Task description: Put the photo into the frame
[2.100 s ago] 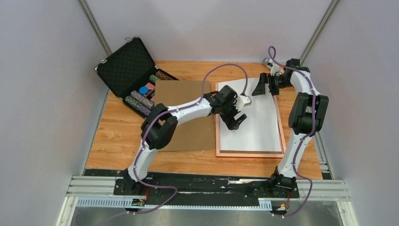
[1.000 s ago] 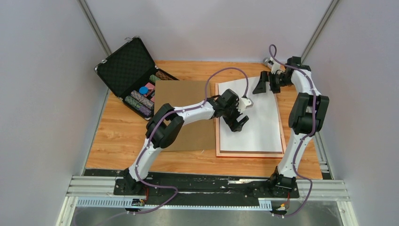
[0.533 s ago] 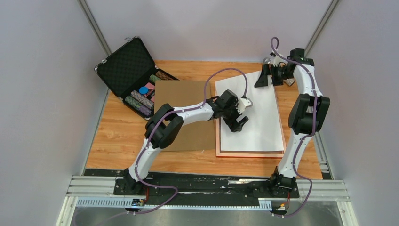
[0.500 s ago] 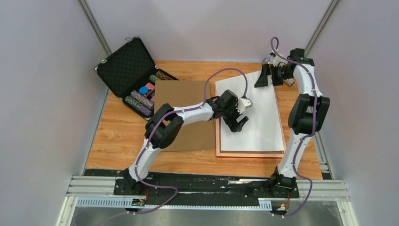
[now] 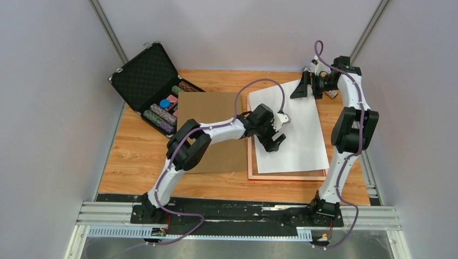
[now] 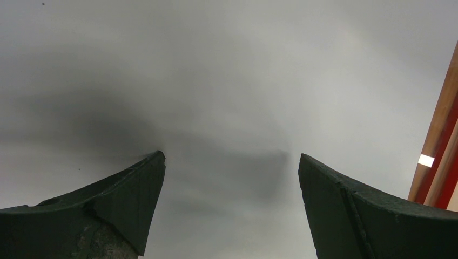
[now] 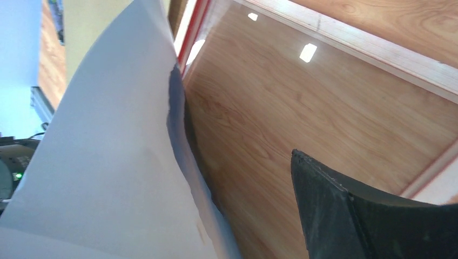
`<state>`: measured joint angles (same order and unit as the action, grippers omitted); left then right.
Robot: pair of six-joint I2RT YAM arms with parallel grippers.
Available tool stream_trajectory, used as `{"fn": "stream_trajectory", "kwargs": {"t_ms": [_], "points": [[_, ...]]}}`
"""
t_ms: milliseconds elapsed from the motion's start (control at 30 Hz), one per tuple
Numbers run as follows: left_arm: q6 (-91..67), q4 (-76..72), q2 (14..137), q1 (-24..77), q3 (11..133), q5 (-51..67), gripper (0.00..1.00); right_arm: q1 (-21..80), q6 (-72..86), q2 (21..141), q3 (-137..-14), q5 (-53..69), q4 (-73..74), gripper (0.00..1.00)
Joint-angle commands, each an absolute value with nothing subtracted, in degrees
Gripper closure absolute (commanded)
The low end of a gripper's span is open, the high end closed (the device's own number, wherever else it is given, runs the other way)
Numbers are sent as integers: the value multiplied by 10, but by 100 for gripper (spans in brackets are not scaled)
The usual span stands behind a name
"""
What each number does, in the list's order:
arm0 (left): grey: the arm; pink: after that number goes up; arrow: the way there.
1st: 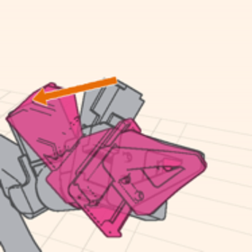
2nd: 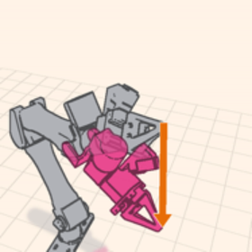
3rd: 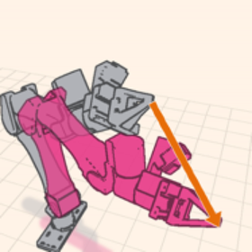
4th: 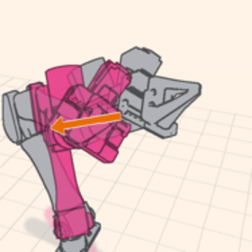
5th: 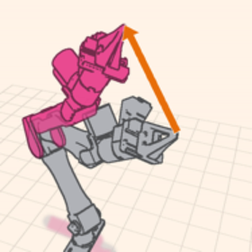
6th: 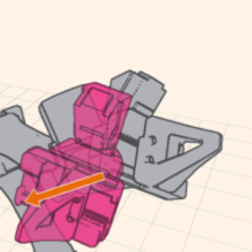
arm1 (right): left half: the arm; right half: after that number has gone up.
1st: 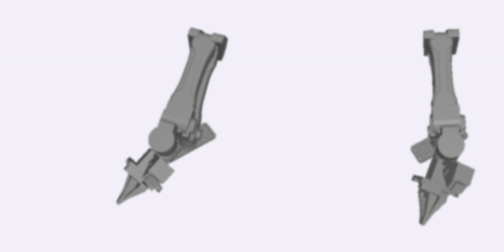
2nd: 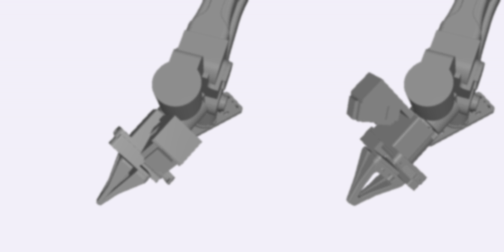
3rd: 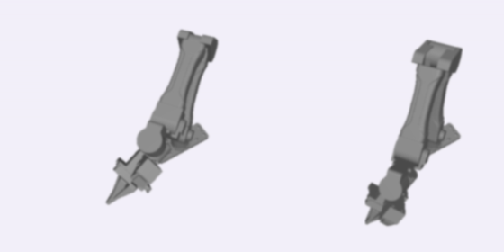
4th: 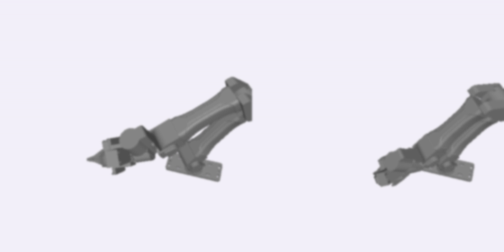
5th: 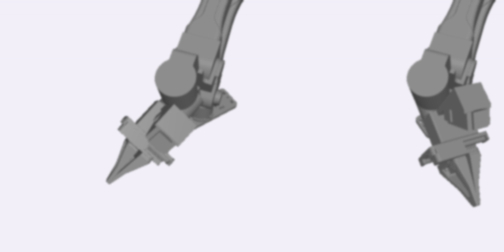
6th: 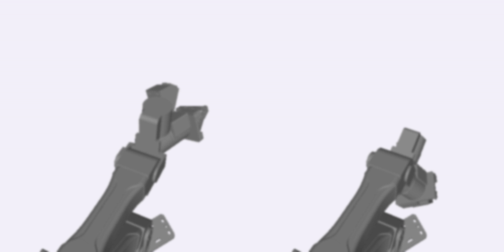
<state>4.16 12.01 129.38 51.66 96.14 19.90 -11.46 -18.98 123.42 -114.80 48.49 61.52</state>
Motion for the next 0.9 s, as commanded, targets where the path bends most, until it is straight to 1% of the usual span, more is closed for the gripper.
{"fn": "stream_trajectory", "kwargs": {"t_ms": [0,200,433,700,867], "points": [[28,192,1306,531,934,216,0,-124,-150,1247,-1163,591,594,0],[30,193,1309,535,931,215,0,-125,-120,1264,-1165,660,592,0],[36,195,1310,542,928,215,0,-131,-76,1290,-1203,712,591,0],[40,197,1317,548,925,214,1,-155,-24,1310,-1234,743,591,0],[41,201,1316,549,927,213,1,-163,-32,1304,-1225,727,591,0]]}}
